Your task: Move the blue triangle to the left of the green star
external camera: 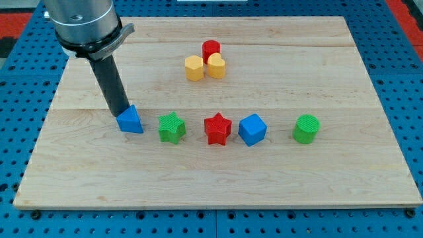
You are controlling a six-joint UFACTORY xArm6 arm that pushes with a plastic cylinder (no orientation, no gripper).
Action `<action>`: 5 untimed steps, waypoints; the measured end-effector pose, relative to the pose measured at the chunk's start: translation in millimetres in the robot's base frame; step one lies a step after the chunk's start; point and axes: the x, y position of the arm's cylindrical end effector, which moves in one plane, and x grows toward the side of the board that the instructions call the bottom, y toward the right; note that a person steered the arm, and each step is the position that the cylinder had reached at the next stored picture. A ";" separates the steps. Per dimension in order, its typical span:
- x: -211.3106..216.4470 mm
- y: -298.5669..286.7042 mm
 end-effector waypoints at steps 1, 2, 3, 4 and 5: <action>8.3 1.4; 22.6 5.0; 27.2 4.0; -3.4 -29.1; -69.8 50.9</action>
